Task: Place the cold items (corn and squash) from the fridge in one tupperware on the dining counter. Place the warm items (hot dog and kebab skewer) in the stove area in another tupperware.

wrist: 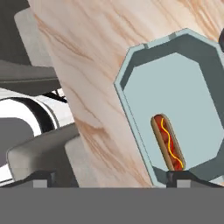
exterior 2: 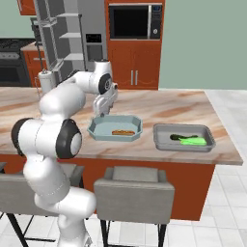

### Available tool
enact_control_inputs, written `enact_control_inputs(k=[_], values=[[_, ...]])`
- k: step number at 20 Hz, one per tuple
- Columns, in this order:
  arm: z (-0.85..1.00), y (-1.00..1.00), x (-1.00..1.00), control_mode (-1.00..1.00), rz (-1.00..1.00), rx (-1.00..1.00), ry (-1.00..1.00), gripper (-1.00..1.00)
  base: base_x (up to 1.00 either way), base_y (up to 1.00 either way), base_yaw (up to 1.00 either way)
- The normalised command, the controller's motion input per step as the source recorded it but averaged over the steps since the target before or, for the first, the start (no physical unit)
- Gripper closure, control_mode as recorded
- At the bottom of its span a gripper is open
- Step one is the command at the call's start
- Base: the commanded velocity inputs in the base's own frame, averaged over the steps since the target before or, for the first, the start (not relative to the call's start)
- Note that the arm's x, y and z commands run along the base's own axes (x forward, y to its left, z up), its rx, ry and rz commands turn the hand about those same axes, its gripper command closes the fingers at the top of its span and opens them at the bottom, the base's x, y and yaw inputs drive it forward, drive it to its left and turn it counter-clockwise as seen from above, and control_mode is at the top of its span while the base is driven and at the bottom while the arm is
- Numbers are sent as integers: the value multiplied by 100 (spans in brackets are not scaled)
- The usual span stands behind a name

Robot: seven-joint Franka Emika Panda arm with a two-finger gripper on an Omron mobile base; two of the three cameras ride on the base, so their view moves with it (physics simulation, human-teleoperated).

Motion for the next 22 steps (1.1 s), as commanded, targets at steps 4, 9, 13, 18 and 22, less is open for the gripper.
enact_control_inputs(k=[4, 9, 13, 18, 22], values=[[46, 52, -100, -100, -43, 2, -6, -100, 0, 0, 0], [47, 18, -100, -100, -47, 3, 3, -100, 0, 0, 0], [45, 0, -100, -100, -56, 16, 8, -100, 0, 0, 0], [29, -2, -100, -100, -49, 3, 0, -100, 0, 0, 0], [13, 30, -91, -100, -37, -5, -7, -100, 0, 0, 0]])
